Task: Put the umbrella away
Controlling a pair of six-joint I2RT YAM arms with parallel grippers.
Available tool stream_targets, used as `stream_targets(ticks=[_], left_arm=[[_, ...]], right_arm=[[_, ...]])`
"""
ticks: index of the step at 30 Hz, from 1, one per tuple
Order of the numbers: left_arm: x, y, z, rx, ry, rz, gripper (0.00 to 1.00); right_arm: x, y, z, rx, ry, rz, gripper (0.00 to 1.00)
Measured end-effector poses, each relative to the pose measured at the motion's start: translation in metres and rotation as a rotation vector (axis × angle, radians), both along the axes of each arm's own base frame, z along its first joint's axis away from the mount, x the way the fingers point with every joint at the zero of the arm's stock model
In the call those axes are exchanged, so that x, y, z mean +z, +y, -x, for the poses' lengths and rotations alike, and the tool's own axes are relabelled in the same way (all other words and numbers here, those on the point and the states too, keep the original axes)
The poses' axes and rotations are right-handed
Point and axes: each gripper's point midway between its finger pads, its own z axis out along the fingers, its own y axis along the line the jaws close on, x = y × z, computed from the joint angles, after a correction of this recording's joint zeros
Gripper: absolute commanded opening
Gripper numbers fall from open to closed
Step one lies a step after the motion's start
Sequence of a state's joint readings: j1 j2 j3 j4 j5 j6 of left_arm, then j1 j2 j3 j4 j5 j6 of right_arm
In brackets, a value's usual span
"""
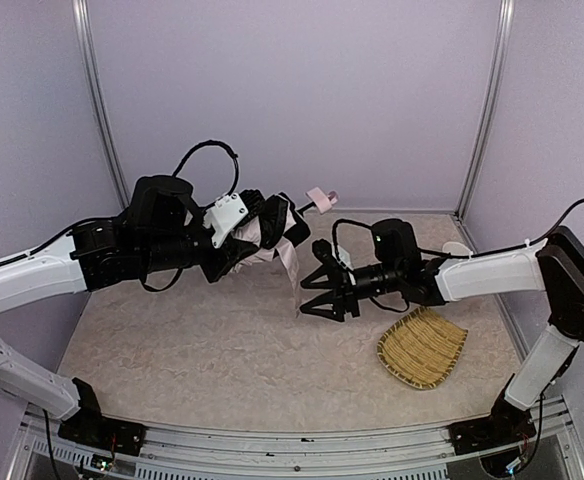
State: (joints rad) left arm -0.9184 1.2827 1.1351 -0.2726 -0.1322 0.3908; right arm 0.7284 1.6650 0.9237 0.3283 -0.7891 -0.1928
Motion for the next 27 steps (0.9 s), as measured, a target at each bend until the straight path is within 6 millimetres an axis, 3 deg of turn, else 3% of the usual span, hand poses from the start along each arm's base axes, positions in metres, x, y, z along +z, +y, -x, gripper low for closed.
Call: stream_targets(ticks=[8,11,15,18,21,27], left_arm=[[-0.001,0.002,0.004,-0.021,-0.006,-0.025,0.00],[0.001,0.002,0.009,-0.042,-0.005,-0.022,0.00],[0.004,-0.001,0.015,-0.079,0.001,-0.008,0.00],[0.006,-0.002,0.017,-0.098,0.008,0.004,0.00],[0.006,-0.002,0.017,-0.110,0.021,0.017,0.00],[0.010,0.005,0.011,-0.093,0.041,0.049,0.00]], right_arm=[[-0.005,-0.001,-0.004,-0.008,-0.003,0.008,0.65],[-0.005,-0.001,-0.004,-0.004,-0.005,0.005,0.60],[-0.009,0.000,-0.002,0.025,0.004,-0.003,0.23],[-0.013,0.002,0.004,0.059,0.035,-0.010,0.07],[-0.014,0.003,0.010,0.100,0.057,-0.023,0.00],[-0.010,0.005,0.024,0.170,0.084,-0.047,0.00]])
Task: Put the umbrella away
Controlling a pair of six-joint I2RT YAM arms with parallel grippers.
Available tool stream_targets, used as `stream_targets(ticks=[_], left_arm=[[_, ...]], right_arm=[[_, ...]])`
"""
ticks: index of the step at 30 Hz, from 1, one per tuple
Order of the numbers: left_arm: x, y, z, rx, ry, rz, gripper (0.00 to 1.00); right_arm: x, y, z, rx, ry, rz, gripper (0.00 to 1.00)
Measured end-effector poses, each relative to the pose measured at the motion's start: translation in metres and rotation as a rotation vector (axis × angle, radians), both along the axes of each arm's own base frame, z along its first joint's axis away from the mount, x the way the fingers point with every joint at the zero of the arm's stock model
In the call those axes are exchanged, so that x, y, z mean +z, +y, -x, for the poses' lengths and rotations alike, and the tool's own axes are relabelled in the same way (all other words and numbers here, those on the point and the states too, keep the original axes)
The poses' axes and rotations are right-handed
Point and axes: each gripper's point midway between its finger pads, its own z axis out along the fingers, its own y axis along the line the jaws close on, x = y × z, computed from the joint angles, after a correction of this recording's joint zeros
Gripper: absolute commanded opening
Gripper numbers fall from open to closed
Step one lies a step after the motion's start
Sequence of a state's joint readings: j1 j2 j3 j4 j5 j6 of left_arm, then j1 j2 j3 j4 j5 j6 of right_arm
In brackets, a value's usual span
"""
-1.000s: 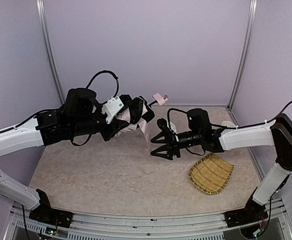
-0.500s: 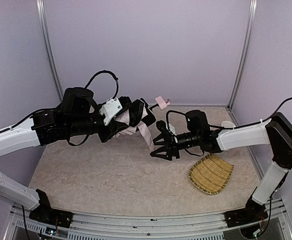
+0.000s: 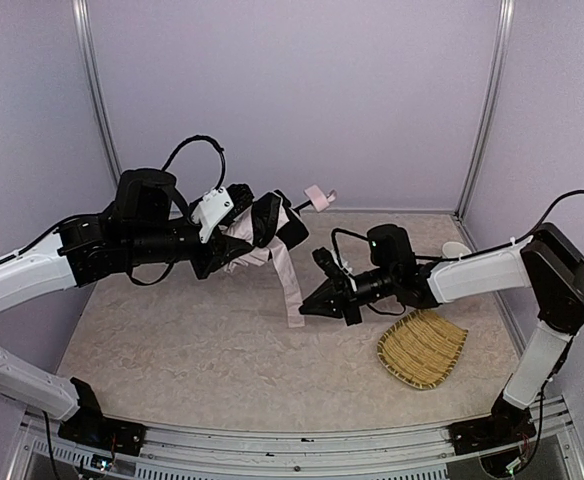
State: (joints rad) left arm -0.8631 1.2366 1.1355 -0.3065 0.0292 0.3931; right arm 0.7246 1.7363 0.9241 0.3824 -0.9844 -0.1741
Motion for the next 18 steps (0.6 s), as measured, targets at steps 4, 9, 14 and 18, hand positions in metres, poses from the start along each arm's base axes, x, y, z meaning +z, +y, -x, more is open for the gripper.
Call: stream_targets(ticks=[4,9,14,18], left_arm=[[-0.001,0.004,-0.005,0.011,0.015,0.011,0.00],[-0.003,0.003,-0.003,-0.002,0.032,0.021,0.00],[-0.003,0.000,0.001,-0.023,0.046,0.033,0.00],[-0.002,-0.001,0.003,-0.035,0.056,0.041,0.00]], right_arm=[[-0.004,-0.001,0.008,0.025,0.021,0.002,0.00],[-0.011,-0.002,0.017,0.044,0.044,0.020,0.02],[-0.014,-0.002,0.019,0.041,0.054,0.033,0.35],[-0.013,0.000,0.019,0.036,0.058,0.029,0.35]])
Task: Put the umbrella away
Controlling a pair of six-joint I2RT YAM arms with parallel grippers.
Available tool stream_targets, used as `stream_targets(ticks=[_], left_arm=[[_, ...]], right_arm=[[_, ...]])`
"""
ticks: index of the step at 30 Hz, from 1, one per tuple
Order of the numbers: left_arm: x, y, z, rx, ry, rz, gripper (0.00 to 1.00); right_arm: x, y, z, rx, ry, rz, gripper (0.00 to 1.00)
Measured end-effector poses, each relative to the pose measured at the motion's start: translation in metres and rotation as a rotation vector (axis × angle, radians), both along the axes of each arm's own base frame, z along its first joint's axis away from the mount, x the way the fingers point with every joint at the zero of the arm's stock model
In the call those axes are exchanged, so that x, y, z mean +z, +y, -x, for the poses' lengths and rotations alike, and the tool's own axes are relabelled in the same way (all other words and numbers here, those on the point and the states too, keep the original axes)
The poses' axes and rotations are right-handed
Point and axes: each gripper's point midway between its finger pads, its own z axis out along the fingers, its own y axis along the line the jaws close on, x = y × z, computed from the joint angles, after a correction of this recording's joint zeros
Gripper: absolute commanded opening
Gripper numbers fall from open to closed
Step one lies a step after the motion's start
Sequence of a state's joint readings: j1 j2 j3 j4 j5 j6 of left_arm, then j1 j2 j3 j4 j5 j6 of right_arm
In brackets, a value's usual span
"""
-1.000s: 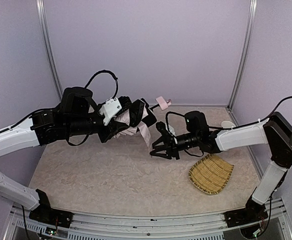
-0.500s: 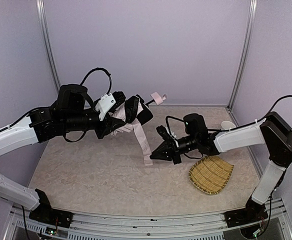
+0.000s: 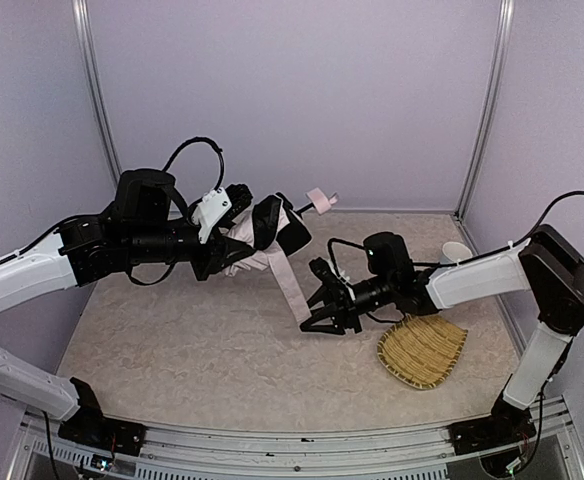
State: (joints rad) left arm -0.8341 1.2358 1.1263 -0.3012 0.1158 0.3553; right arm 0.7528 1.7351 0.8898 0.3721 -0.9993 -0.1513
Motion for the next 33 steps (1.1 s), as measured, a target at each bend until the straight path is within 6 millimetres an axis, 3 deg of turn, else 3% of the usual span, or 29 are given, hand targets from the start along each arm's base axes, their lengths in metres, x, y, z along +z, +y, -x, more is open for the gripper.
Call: stream_targets(ticks=[4,6,11,16,21,26,29,33], left_arm=[[0.000,-0.001,0.002,-0.008,0.007,0.006,0.00],[0.000,-0.001,0.001,-0.006,0.009,0.007,0.00],[0.000,0.004,-0.005,0.017,0.021,0.015,0.00],[-0.012,0.010,-0.020,0.063,0.060,0.008,0.00],[-0.053,0.004,-0.030,0.069,0.151,-0.048,0.00],[-0.102,-0.005,-0.022,0.021,0.276,-0.104,0.00],[-0.126,-0.015,-0.013,-0.036,0.356,-0.121,0.00],[-0.160,-0.029,0.001,-0.100,0.443,-0.164,0.00]], right_arm=[[0.003,0.006,0.003,0.007,-0.006,-0.009,0.09],[0.005,0.010,0.004,0.013,-0.005,-0.012,0.02],[0.006,0.014,0.013,0.060,0.026,-0.001,0.00],[0.027,0.018,0.043,0.203,0.068,-0.031,0.00],[0.084,0.008,0.067,0.319,0.039,-0.141,0.00],[0.142,-0.003,0.076,0.345,-0.067,-0.275,0.00],[0.163,-0.007,0.067,0.280,-0.119,-0.330,0.00],[0.176,-0.010,0.036,0.129,-0.135,-0.368,0.00]])
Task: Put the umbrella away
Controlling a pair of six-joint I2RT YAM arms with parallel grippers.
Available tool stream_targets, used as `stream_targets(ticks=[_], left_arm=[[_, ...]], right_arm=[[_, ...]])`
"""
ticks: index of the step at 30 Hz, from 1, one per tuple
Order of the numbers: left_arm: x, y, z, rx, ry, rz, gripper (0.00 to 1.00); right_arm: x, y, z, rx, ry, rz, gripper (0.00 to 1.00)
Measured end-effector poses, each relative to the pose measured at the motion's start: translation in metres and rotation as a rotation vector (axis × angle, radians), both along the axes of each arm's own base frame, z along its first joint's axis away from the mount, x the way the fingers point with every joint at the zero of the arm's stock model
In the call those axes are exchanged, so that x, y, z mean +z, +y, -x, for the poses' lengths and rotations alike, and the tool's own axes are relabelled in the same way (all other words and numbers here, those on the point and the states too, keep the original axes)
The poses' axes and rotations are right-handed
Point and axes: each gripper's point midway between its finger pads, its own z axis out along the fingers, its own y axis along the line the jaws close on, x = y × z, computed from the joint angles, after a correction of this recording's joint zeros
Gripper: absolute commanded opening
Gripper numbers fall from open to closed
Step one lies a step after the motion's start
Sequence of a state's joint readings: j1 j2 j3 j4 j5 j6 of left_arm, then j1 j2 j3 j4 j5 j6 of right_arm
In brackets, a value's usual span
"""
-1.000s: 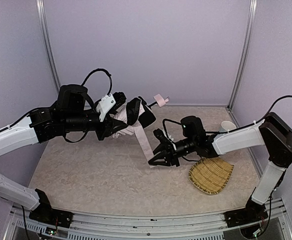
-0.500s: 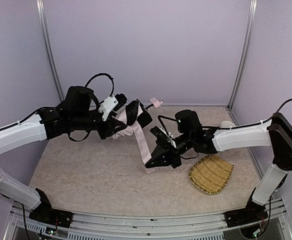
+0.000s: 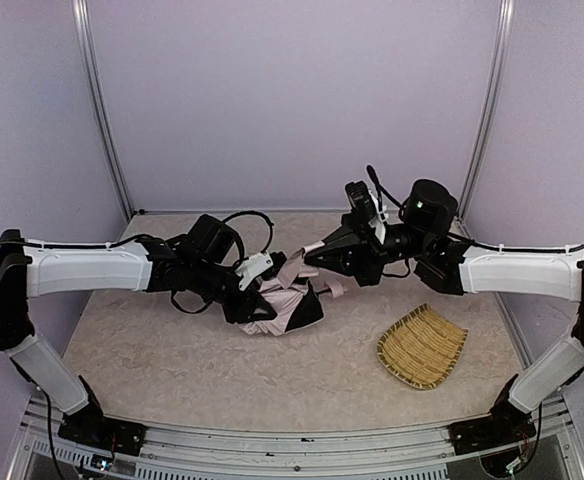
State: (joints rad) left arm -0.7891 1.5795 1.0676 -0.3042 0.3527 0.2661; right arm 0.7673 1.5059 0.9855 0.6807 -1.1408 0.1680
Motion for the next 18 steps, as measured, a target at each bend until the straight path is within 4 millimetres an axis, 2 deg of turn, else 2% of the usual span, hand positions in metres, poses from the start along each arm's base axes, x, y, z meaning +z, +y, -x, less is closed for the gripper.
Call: stream_targets(ticks=[3,6,9,18], left_arm=[[-0.019,-0.012,0.014,-0.057,0.043,-0.022,0.00],[-0.023,-0.027,0.032,-0.127,0.056,-0.021,0.00],[-0.020,-0.036,0.042,-0.171,0.051,-0.007,0.00],[-0.008,-0.041,0.040,-0.212,-0.016,0.031,0.00]], right_arm=[[0.004,-0.005,-0.038,-0.161,0.046,-0.011,0.00],[0.003,-0.012,-0.071,-0.299,0.093,-0.004,0.00],[-0.001,-0.018,-0.094,-0.384,0.127,0.017,0.00],[-0.008,-0.038,-0.140,-0.544,0.191,0.078,0.00]])
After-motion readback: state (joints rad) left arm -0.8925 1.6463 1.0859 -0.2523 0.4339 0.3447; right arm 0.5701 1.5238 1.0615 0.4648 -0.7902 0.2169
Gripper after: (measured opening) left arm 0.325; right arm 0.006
